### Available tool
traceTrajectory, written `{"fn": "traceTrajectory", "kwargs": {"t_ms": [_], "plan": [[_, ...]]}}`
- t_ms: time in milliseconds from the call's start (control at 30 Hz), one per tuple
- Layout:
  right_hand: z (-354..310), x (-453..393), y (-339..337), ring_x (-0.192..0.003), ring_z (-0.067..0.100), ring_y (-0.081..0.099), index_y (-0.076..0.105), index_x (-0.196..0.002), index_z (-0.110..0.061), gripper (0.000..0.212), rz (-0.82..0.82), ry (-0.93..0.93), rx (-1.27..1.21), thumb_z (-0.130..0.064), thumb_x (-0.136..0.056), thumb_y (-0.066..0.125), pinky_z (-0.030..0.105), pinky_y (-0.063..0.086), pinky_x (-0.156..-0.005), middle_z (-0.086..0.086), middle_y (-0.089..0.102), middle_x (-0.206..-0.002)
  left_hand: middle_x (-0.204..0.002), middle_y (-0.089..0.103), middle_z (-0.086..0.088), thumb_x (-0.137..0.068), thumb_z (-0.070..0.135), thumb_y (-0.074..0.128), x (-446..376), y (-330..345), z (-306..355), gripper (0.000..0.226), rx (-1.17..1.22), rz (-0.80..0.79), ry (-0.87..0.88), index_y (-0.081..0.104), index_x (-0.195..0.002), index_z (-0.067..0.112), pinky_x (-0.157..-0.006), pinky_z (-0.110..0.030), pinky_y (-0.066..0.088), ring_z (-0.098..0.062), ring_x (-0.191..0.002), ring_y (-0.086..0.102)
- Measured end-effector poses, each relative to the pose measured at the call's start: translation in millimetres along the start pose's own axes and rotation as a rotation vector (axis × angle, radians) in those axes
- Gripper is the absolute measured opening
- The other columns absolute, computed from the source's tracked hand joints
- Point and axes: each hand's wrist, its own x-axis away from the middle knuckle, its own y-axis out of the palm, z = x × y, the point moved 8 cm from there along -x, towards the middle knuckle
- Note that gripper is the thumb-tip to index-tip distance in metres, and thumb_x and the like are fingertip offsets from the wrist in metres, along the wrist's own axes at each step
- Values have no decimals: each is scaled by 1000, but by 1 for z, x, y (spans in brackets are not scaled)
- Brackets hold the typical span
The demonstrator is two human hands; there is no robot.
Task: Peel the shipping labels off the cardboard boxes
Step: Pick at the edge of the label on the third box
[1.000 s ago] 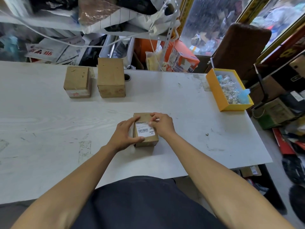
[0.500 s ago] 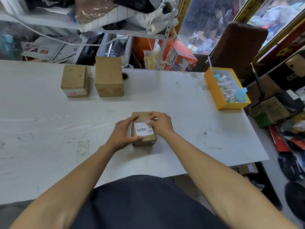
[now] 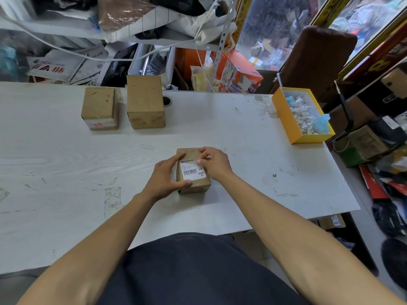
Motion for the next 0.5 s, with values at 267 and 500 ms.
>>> {"fn": "traceTrajectory", "kwargs": {"t_ms": [267,500], "plan": [[3,-1,0,-100,14,60,67,-84,-8,5,1,9,-39,-11,-84,71,22,43,-75,-6,62,-128,-145,42,13,-68,51,86,5,-3,8,102,-16,-20,-15,27,-151,43,-106,-33,28,-22,-135,29],[2,2,-1,-97,12,58,67,-84,-9,4,4,9,-56,-11,-84,70,4,36,-58,-8,61,-127,-148,42,12,-69,51,85,6,-3,8,100,-5,-13,-27,28,-151,43,-106,-33,28,-22,-136,28]]}}
